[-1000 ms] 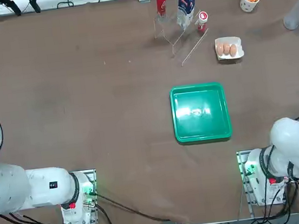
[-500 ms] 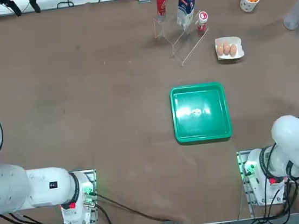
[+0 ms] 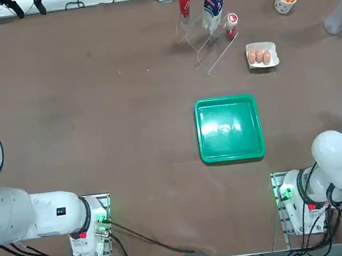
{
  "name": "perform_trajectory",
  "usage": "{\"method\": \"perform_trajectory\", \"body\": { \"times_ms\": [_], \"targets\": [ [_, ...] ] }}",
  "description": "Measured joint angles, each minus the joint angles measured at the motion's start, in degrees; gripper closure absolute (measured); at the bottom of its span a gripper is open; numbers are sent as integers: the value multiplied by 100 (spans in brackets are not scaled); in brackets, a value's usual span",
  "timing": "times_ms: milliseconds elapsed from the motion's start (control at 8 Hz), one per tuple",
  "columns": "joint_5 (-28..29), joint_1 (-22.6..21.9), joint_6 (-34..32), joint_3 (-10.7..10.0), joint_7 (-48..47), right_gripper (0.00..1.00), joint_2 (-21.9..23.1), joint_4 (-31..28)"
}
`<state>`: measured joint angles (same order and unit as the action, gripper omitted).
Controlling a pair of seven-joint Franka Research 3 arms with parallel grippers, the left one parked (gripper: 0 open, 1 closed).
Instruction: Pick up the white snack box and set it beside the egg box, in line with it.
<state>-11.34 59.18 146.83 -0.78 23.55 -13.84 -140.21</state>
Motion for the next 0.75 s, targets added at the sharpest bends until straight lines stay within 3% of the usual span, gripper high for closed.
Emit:
{"method": "perform_trajectory", "body": {
  "times_ms": [125, 500, 625, 750],
  "targets": [
    [0, 32, 19, 0, 11, 23, -12, 0],
    [-1, 42, 15, 25, 23, 86, 13, 4],
    [-2, 42, -4, 28, 24, 98, 25, 8],
    [-2, 43, -53, 32, 25, 98, 48, 11]
  ]
}}
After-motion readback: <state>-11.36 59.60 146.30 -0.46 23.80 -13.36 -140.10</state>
